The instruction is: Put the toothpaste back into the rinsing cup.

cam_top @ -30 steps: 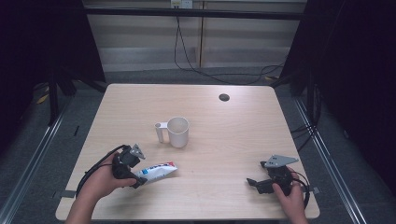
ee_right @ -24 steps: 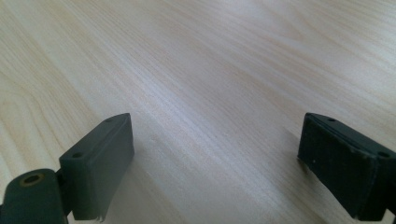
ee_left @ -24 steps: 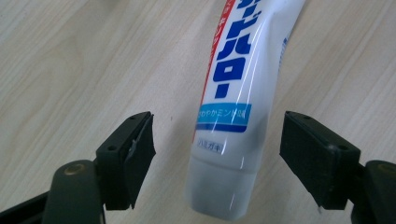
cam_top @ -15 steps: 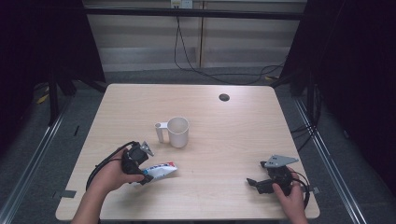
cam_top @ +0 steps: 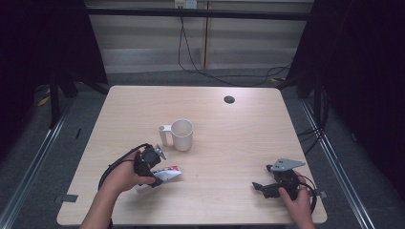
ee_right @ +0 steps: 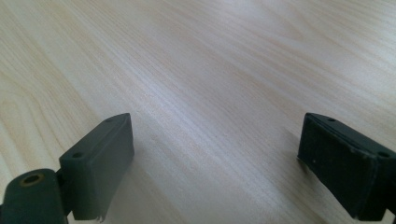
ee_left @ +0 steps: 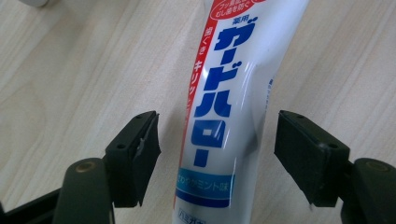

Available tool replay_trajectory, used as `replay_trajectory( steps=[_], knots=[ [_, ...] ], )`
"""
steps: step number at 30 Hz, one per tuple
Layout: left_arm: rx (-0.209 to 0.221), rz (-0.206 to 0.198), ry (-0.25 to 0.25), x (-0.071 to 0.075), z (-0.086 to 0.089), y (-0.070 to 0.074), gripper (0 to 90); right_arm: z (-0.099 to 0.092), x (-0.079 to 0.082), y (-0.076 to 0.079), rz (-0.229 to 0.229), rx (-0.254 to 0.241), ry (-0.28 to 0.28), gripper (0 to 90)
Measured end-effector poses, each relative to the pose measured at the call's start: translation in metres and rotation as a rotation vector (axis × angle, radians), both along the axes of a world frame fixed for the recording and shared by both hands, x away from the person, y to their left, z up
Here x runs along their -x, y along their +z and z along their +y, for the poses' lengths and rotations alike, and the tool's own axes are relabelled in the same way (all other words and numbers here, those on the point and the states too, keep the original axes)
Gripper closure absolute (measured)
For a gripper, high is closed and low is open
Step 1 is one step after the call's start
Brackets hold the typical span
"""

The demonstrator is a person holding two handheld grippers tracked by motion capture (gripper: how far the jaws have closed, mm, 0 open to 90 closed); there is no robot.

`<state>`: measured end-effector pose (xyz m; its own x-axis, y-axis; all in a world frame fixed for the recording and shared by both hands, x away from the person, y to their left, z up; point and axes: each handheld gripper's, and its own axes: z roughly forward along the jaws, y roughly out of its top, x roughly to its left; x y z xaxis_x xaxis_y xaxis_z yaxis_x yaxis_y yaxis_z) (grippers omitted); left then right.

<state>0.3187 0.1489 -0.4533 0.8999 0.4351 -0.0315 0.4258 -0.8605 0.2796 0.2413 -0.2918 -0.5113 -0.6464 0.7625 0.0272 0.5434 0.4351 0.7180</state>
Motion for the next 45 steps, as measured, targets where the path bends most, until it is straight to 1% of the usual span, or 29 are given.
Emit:
replay_trajectory(
  steps=[5, 6, 7, 9, 10, 12, 15, 16, 17, 18, 20, 21, 22, 25, 26, 28, 29, 30, 31, 33, 34, 37, 38, 39, 40, 41, 43, 44, 45],
  knots=[
    [-0.004, -0.004, -0.008, 0.000, -0.002, 0.000, 33.2, 0.000, 0.000, 0.000, 0.000, 0.000, 0.000, 9.9],
    [-0.004, -0.010, -0.019, 0.000, -0.004, 0.000, 33.6, 0.000, 0.000, 0.000, 0.001, 0.000, 0.000, 9.9],
    [-0.004, -0.010, -0.019, 0.000, -0.004, 0.000, 33.7, 0.000, 0.000, 0.000, 0.000, 0.000, 0.000, 9.9],
    [0.007, -0.007, -0.024, 0.000, -0.005, -0.002, 34.7, 0.000, 0.000, 0.000, 0.001, 0.000, 0.000, 9.9],
    [0.014, 0.007, -0.027, 0.000, -0.006, -0.003, 36.0, 0.000, 0.000, 0.000, 0.001, 0.000, 0.000, 9.9],
    [0.009, 0.005, -0.037, -0.001, -0.007, -0.004, 37.4, 0.000, 0.000, 0.000, 0.001, 0.000, 0.001, 9.9],
    [0.015, 0.000, -0.025, 0.000, -0.009, -0.003, 39.6, 0.000, 0.000, 0.000, 0.001, 0.000, 0.001, 9.9],
    [0.004, 0.000, -0.031, 0.000, -0.011, -0.003, 40.4, 0.000, 0.000, 0.000, 0.000, 0.000, 0.000, 9.9],
    [0.004, 0.000, -0.031, 0.000, -0.011, -0.003, 41.1, 0.000, 0.000, 0.000, 0.000, 0.000, 0.000, 9.9],
    [0.001, 0.012, -0.036, 0.000, -0.013, -0.003, 43.2, 0.000, 0.000, 0.000, 0.001, 0.000, 0.001, 9.9],
    [-0.004, 0.018, -0.029, 0.001, -0.014, -0.003, 46.6, 0.000, 0.000, 0.000, 0.001, 0.000, 0.001, 9.9],
    [-0.007, 0.020, -0.035, 0.001, -0.015, -0.004, 46.6, 0.000, 0.000, 0.000, 0.001, 0.000, 0.001, 9.9],
    [-0.015, 0.018, -0.047, 0.001, -0.018, -0.005, 48.3, 0.000, 0.000, 0.000, 0.000, 0.000, 0.000, 9.9],
    [-0.027, 0.015, -0.041, 0.002, -0.020, -0.006, 51.7, 0.000, 0.000, 0.000, 0.000, 0.000, 0.000, 9.9],
    [-0.034, 0.014, -0.053, 0.002, -0.021, -0.005, 52.6, 0.000, 0.000, 0.000, 0.000, 0.000, 0.000, 9.9],
    [-0.038, 0.015, -0.056, 0.002, -0.022, -0.005, 53.3, 0.000, 0.000, 0.000, 0.000, 0.000, 0.000, 9.9],
    [-0.042, 0.016, -0.055, 0.003, -0.022, -0.004, 54.7, 0.000, 0.000, 0.000, 0.001, 0.000, 0.000, 9.9],
    [-0.047, 0.015, -0.072, 0.003, -0.023, -0.003, 59.5, 0.000, 0.000, 0.000, 0.000, 0.000, 0.000, 9.9],
    [-0.052, 0.014, -0.077, 0.003, -0.023, -0.003, 59.5, 0.000, 0.000, 0.000, 0.000, 0.000, 0.000, 9.9],
    [-0.059, 0.011, -0.073, 0.004, -0.024, -0.001, 62.5, 0.000, 0.000, 0.000, 0.000, 0.000, 0.000, 9.9],
    [-0.054, -0.003, -0.073, 0.006, -0.024, -0.001, 65.3, 0.000, 0.000, 0.000, 0.000, 0.000, 0.000, 9.9],
    [-0.047, -0.003, -0.063, 0.007, -0.024, 0.000, 66.8, 0.000, 0.000, 0.000, 0.001, 0.000, 0.001, 9.9],
    [-0.037, 0.001, -0.041, 0.007, -0.023, 0.000, 67.7, 0.000, 0.000, 0.000, 0.000, 0.000, 0.000, 9.9],
    [-0.024, 0.003, -0.034, 0.007, -0.022, 0.000, 67.7, 0.000, 0.000, 0.000, 0.000, 0.000, 0.000, 9.9],
    [0.001, 0.008, -0.021, 0.008, -0.021, 0.000, 68.3, 0.000, 0.000, 0.000, 0.001, 0.000, 0.001, 9.9],
    [0.007, 0.014, -0.024, 0.007, -0.021, 0.000, 68.3, 0.000, 0.000, 0.000, 0.001, 0.000, 0.001, 9.9],
    [0.035, 0.035, -0.003, 0.007, -0.021, 0.001, 68.4, 0.000, 0.000, 0.000, 0.000, 0.000, 0.000, 9.9],
    [0.041, 0.040, 0.005, 0.006, -0.021, 0.001, 68.4, 0.000, 0.000, 0.000, 0.001, 0.000, 0.001, 9.9],
    [0.053, 0.036, 0.009, 0.006, -0.021, 0.002, 68.4, 0.000, 0.000, 0.000, 0.000, 0.000, 0.001, 9.9]
  ],
)
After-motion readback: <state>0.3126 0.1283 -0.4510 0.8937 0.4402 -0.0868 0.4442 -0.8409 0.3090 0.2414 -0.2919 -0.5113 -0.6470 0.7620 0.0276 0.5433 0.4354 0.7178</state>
